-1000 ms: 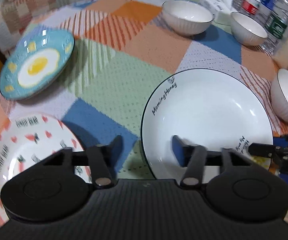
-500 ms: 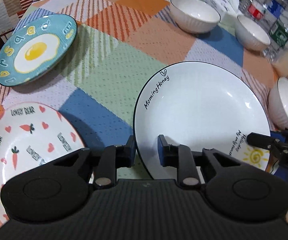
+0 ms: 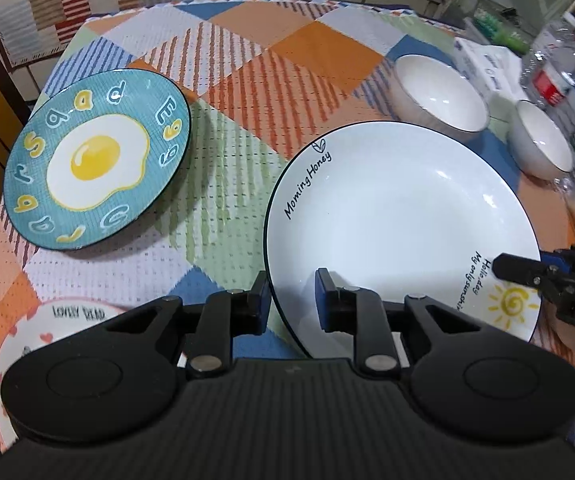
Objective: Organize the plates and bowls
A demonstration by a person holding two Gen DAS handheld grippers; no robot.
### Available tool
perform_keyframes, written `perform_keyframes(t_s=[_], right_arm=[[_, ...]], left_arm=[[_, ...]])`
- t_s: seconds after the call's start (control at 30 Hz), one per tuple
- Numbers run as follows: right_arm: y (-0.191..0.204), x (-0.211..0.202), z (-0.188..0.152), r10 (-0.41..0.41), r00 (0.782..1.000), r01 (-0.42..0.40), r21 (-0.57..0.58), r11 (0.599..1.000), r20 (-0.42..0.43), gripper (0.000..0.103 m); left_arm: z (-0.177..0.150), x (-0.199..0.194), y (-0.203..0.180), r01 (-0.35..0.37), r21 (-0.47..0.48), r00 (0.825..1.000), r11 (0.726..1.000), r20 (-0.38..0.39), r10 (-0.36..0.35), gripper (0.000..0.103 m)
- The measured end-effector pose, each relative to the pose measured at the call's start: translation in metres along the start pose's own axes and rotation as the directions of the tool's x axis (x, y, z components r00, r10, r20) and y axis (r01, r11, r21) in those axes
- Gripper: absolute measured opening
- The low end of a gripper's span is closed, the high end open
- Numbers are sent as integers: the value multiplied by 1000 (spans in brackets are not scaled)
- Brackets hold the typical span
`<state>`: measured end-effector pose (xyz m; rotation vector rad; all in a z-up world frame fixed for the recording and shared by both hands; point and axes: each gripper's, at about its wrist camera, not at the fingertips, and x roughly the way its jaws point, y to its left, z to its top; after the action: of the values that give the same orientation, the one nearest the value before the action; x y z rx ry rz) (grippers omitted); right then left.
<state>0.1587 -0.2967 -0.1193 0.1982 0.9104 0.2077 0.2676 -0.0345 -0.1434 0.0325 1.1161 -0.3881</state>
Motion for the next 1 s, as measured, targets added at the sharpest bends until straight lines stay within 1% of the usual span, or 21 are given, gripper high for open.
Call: perform_keyframes(t_s=[0.13,0.23,0.33,0.4,0.5,0.6,0.63,0.7,0.8,0.87,0.93,1.0], right_arm=[[-10,25,16,14,998,-13,22,1000,-56,24],[-14,38,16,10,996,-6,36,999,-84,24],[-15,45,15,-32,995,34,18,999,-93,25],[-15,48,16,-67,993,67,-4,998,-99,25],[-17,51,18,-110,987,110,-3,994,-116,25],[-18,55,20,-146,978,149,9,989,-145,27],[-18,56,21,-153,977,156,12,988,-146,27],[-14,57,23,-178,972,180,-4,984,-155,29],[-3,57,24,-241,957,234,-58,970,-161,30],[6,50,25,-270,952,258,-91,962,-148,32],[11,40,26,-278,953,266,-104,958,-125,32],[15,29,27,-248,963,238,-98,966,-107,32]], left_arm=[[7,15,-2,-45,17,999,999,0,45,21],[7,23,-6,-53,15,999,999,-10,53,21],[5,30,-11,-48,22,999,999,-15,48,21],[4,34,-14,-39,10,999,999,-30,39,21],[0,38,-17,-30,6,999,1000,-41,30,21],[-3,37,-23,-51,30,998,998,-33,52,23],[-2,38,-23,-61,15,997,998,-39,62,24],[0,36,-23,-62,-1,996,998,-59,62,24],[-1,24,-23,-64,9,997,998,-40,65,24],[-3,13,-23,-62,20,998,998,-29,63,24],[-6,0,-22,-60,31,998,998,-31,61,25],[-9,-12,-21,-51,37,998,998,-37,52,25]])
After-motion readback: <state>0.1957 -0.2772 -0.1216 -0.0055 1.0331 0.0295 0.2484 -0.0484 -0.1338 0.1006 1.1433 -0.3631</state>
